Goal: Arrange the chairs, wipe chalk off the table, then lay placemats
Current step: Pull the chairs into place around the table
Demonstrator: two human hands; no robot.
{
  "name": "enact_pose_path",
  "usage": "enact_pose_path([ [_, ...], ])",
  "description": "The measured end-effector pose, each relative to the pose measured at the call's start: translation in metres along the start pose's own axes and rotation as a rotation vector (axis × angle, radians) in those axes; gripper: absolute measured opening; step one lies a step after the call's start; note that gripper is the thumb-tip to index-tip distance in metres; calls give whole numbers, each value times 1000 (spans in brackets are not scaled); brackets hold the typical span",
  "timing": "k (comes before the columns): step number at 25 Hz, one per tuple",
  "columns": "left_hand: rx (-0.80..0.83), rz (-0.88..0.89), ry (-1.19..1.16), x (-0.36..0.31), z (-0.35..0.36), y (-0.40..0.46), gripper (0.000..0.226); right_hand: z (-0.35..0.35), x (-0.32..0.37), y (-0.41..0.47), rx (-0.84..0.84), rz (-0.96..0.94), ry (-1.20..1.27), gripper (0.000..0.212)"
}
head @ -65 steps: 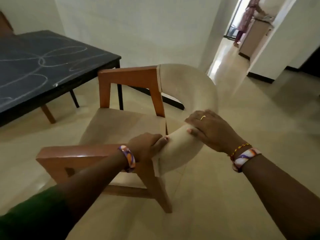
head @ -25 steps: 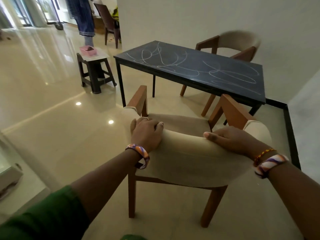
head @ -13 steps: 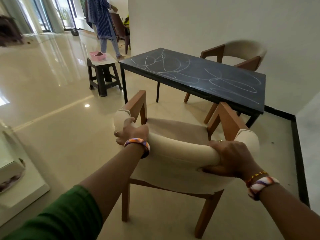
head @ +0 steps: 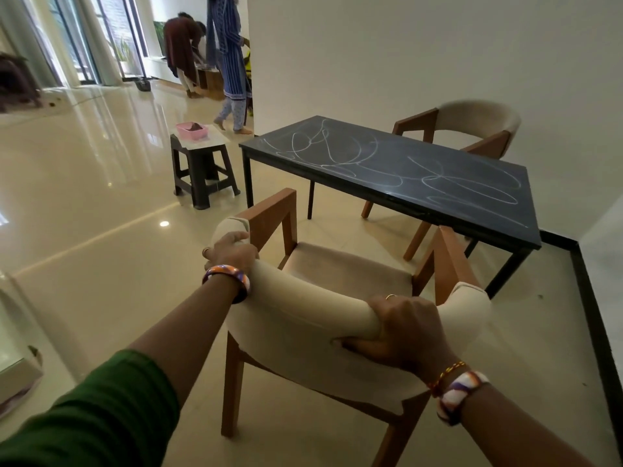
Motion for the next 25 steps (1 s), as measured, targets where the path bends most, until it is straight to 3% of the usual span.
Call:
enact_pose_path([
  [3,129,44,108,-4,-16,32,41,18,25,23,48,45,-47,85],
  [6,204,213,461,-13,-22,43,30,26,34,34,150,81,-72,93],
  [8,289,346,619,-19,-16,39,32,24,28,35,235,129,36,99],
  [11,530,594,809,-31,0,13,43,24,-2,28,439,401,232,102],
  [13,611,749,832,-38,8,-5,52,24,-18,22,467,540,234,106],
  [18,310,950,589,-40,-5,-16,61,21,-15,20,333,628,141,75],
  [25,200,1131,289,-33,-7,0,57,20,-15,16,29,781,166,67],
])
Point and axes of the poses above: each hand's wrist, its own y-axis towards the middle knuckle, its own z-axis out of the palm, x = y × z, the point moved 6 cm from there along y, towards the middle knuckle, and after that the axes turned 9 degrees about z, right-handed, at the moved point
